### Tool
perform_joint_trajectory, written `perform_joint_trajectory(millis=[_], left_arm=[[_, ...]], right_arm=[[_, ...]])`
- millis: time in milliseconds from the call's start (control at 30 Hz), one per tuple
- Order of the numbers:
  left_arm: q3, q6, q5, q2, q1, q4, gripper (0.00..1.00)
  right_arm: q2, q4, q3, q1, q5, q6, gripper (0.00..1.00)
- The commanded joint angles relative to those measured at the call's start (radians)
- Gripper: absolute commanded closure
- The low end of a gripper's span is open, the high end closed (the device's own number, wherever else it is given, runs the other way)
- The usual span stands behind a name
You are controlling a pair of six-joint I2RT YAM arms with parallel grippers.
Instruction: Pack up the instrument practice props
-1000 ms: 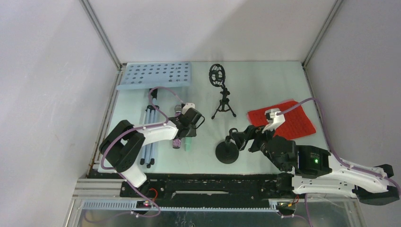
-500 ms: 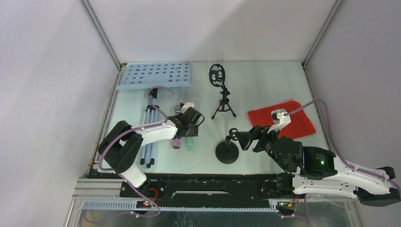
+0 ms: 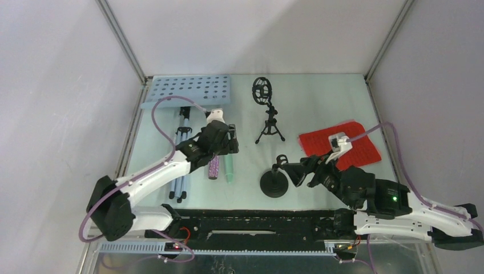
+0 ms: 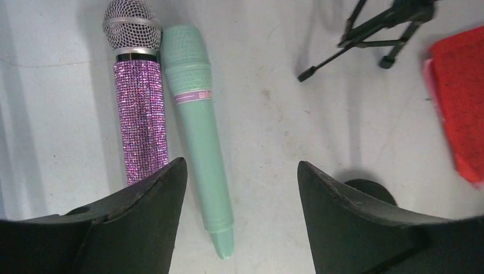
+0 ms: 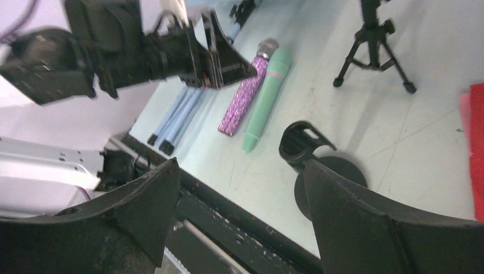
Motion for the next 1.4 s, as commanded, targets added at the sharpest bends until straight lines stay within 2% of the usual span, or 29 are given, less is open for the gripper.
perform_joint_trajectory(millis=[0,300,467,533,633,733,867,1033,1167,1300,1367], left_arm=[[0.037,0.028,0.026,-0.118,0.005,0.002,0.22],[-0.051,0.072,0.050,-0.389,0.004,-0.003,0.22],[-0.102,0.075,0.042,-0.513,0.004,-0.036,0.21],[-0.116,0.073,0.029,-0.548,0.005,-0.060,0.20],[-0.133,0.071,0.012,-0.593,0.004,-0.083,0.18],[-0.132,0.073,0.007,-0.615,0.005,-0.105,0.17],[-0.118,0.088,0.006,-0.625,0.005,-0.131,0.17],[-0.107,0.098,-0.025,-0.629,0.005,-0.170,0.17],[-0.115,0.102,-0.022,-0.638,0.005,-0.172,0.17],[-0.119,0.110,-0.027,-0.640,0.006,-0.180,0.17],[-0.121,0.113,-0.034,-0.643,0.005,-0.184,0.17]], right_arm=[[0.066,0.073,-0.063,0.043,-0.047,-0.008,0.13],[0.199,0.100,-0.128,0.273,0.206,0.082,0.16],[0.303,0.020,-0.160,0.291,0.229,0.258,0.18],[0.340,0.054,-0.209,0.236,0.188,0.295,0.19],[0.361,0.208,-0.288,0.093,0.015,0.257,0.17],[0.392,0.356,-0.341,-0.005,-0.023,0.208,0.13],[0.477,0.498,-0.348,-0.103,-0.035,0.123,0.14],[0.546,0.618,-0.348,-0.173,0.013,0.056,0.26],[0.591,0.720,-0.348,-0.198,-0.005,-0.031,0.43],[0.592,0.749,-0.348,-0.233,-0.015,-0.067,0.61],[0.581,0.748,-0.348,-0.255,-0.019,-0.084,0.75]])
